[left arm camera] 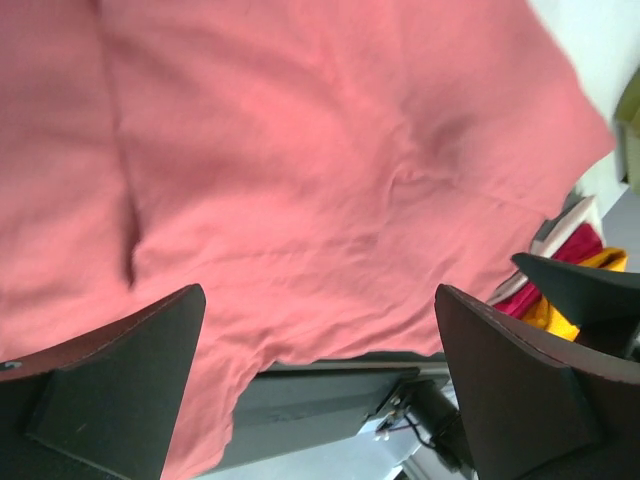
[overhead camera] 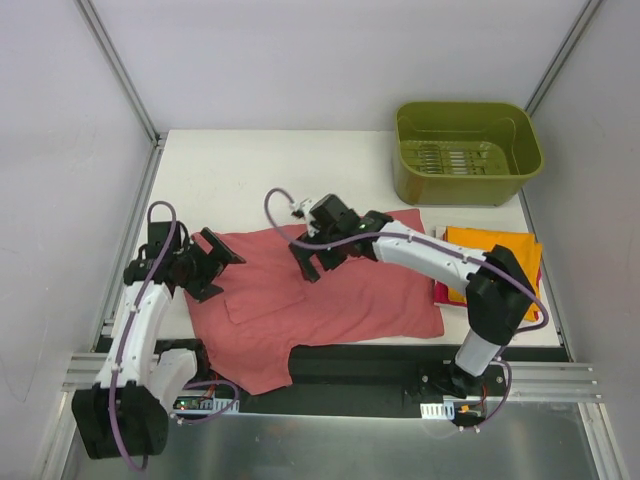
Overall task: Fold and stack the t-shirts
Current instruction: Fold the flattened tshirt in 1/3 of the way
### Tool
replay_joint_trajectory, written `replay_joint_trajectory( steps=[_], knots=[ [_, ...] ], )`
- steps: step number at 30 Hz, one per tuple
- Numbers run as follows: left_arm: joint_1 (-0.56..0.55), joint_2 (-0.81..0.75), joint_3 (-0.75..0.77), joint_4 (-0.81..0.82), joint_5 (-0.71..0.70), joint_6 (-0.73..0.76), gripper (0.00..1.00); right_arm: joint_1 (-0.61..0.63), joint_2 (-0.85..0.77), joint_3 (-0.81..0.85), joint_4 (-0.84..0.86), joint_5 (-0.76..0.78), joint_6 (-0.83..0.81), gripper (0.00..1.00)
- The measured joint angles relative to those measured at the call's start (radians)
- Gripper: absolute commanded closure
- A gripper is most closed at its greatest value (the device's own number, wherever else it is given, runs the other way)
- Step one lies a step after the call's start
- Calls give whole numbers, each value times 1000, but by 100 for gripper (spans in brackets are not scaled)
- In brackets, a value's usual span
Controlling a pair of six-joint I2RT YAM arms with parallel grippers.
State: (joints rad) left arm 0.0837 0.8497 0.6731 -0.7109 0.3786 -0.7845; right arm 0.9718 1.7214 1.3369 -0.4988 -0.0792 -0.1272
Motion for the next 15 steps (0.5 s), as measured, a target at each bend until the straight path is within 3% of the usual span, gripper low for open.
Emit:
replay_joint_trajectory(
  steps=[8,15],
  knots=[
    [-7,359,50,239,32,-13,1,-294,21,-20,58,19,85,0],
    [-6,687,201,347,-10,-14,1,-414,142,-19,76,-4,150,1]
  ],
)
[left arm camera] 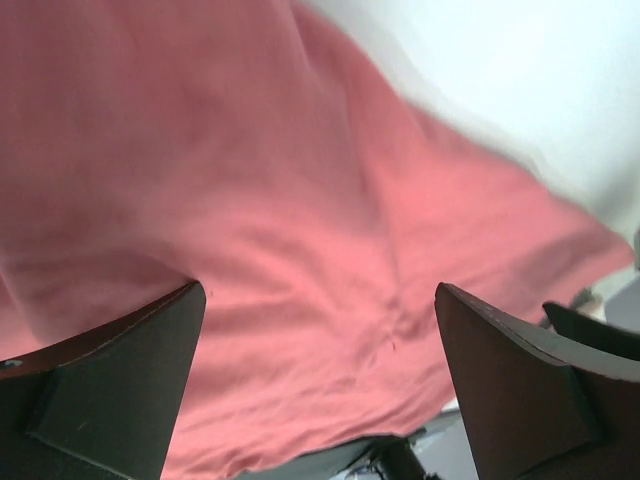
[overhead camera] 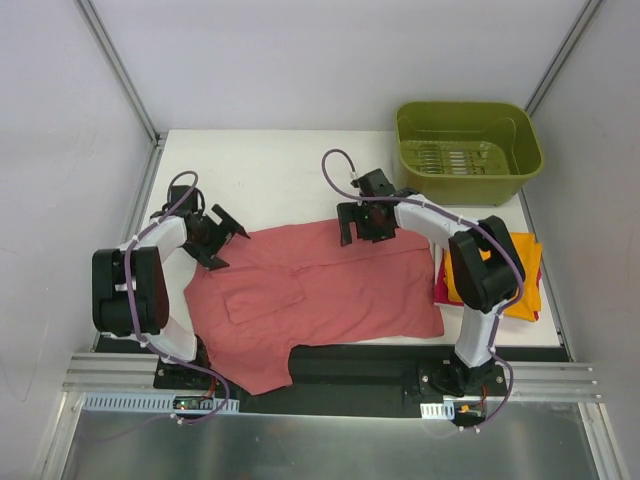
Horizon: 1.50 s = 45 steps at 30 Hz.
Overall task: Fold and stack the t-shirts
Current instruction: Fold the flattened tshirt in 1/3 of the way
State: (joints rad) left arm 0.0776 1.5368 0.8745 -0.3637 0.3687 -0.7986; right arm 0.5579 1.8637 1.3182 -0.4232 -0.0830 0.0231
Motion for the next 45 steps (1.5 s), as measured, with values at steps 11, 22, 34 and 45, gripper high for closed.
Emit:
replay_joint_trajectory(
  steps=[11,22,34,45],
  knots=[
    [16,268,275,-27,-117,23,1,-47,182,178,-32,-74,30,1],
    [58,561,700,-89,-146,113,1,-83,409,532,-96,-147,10,1],
    [81,771,1067,-152,-99,203,1,-120,547,784,-146,-155,-97,0],
    [88,258,694,-157,-163,211,0,-76,323,611,-169,-127,-228,1]
  ],
)
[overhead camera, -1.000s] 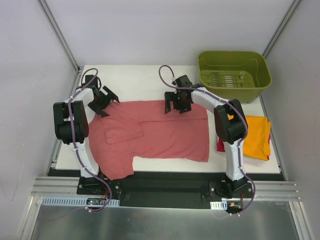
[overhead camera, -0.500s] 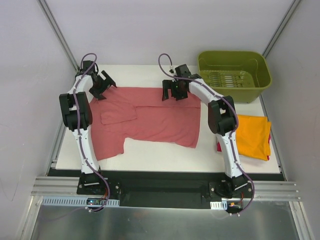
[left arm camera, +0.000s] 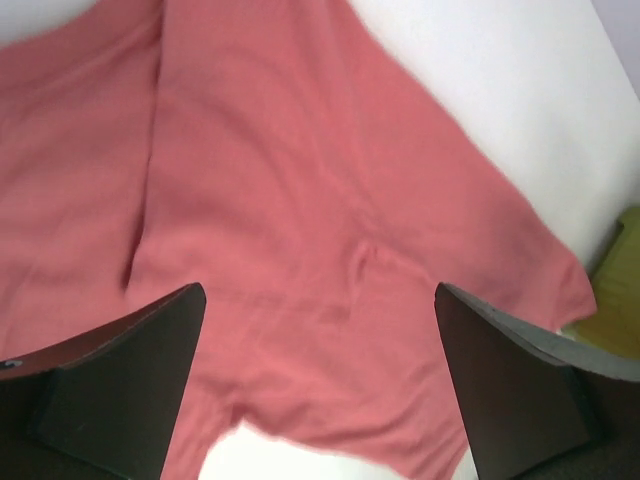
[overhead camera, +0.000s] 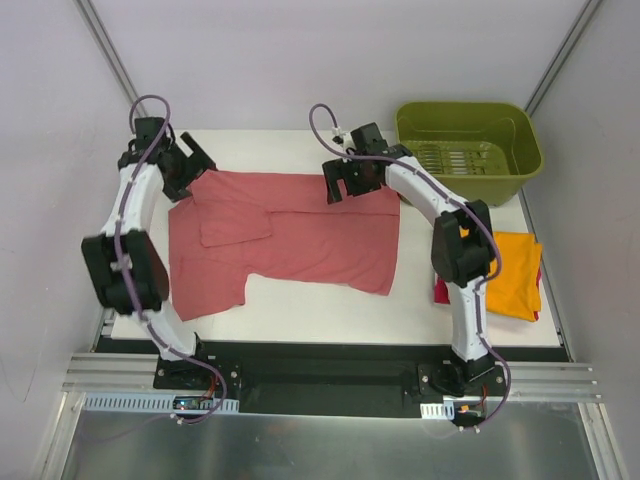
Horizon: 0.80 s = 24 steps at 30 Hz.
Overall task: Fold and stack the t-shirts
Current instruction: Fold the flattened tshirt in 1/3 of the way, then grap the side of the flattened tshirt closest away from the robot with both arms
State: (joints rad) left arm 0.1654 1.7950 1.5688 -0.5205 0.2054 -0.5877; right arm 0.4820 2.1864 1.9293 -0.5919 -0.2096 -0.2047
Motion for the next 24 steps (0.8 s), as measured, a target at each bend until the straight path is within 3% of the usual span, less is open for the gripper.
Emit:
replay_joint_trajectory(
  steps=[8,13,18,24],
  knots=[
    [0,-764,-718,6,-105,-148,1,121,-412,-418,125,-13,4,1],
    [-1,-1038,-1029,-97,-102,-229,1,116,-597,-666,215,-19,53,1],
    [0,-1178,-1209,-167,-105,-348,1,111,-668,-773,242,-20,94,0],
    [-1,-1134,-1210,-164,-171,-424,2,111,-682,-816,267,-23,113,1]
  ],
)
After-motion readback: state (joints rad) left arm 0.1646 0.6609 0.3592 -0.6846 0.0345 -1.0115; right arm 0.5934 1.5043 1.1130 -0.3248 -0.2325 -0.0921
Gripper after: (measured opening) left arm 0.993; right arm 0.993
